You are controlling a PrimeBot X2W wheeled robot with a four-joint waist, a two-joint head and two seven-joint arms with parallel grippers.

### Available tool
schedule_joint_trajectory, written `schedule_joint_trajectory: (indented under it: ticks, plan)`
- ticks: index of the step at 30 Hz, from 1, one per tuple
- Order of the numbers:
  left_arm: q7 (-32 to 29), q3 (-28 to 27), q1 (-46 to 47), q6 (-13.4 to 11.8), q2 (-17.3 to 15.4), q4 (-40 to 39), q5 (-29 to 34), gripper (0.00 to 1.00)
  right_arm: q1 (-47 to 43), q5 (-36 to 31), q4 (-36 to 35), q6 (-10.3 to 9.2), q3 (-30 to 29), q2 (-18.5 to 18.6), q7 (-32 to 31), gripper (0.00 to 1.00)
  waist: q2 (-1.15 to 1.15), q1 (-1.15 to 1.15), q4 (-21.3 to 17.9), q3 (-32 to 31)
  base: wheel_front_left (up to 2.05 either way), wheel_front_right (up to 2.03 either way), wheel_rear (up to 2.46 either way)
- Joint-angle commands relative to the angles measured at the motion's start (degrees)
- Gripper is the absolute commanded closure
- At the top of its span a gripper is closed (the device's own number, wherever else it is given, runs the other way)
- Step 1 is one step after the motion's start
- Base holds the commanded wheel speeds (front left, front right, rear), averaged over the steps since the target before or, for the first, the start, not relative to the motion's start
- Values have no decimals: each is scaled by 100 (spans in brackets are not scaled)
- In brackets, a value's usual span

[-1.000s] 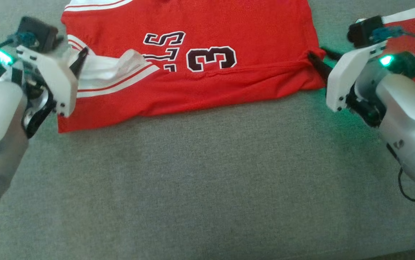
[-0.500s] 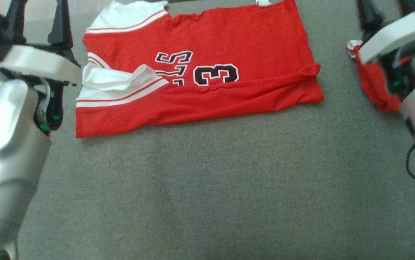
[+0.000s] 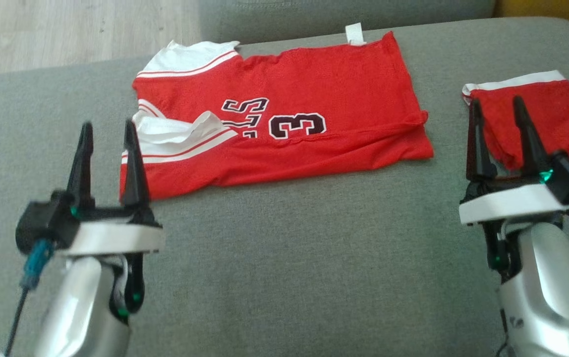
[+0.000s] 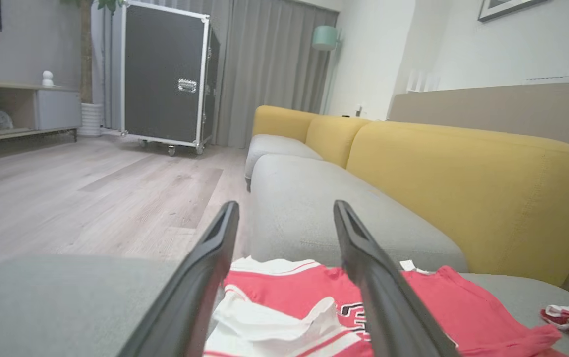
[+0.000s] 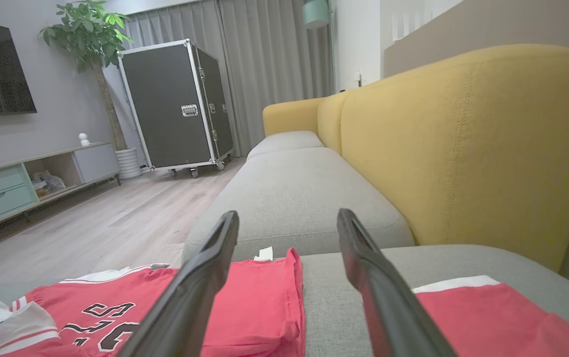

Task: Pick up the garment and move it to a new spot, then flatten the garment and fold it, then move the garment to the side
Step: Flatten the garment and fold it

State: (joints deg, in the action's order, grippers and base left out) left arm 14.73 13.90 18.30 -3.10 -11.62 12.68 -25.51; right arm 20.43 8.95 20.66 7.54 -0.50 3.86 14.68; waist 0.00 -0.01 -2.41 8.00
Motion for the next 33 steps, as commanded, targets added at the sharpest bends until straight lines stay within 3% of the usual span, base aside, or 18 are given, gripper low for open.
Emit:
schedule_joint_trajectory:
  ticks: [1,7,11,25,31,32,33]
  plan:
    - [26,-371,33,34,3,-186,96,0,55,-102,-321,-5,70,-42,31,0,0,1,-38,-37,0,0,0]
    - [27,-779,-242,269,316,-68,456,0,-184,-194,-504,-5,126,-94,31,0,0,1,-82,-7,0,0,0]
    - [-10,-733,-95,333,303,623,589,0,-133,-150,-502,-5,225,-96,31,0,0,1,-112,120,0,0,0]
    - [-963,-847,1089,-120,-91,3021,662,0,301,-54,-491,-5,505,-98,31,0,0,1,-431,647,0,0,0]
    - [-1565,-680,1259,-44,-102,3795,664,0,544,-52,-517,-5,394,-98,31,0,0,1,-525,696,0,0,0]
    - [-1628,-655,1269,-13,-91,3876,656,11,582,-45,-509,-5,372,-98,31,0,0,1,-530,692,0,0,0]
    - [-1666,-629,1280,30,-82,3939,648,64,618,-58,-500,-5,357,-98,31,0,0,1,-531,683,0,0,0]
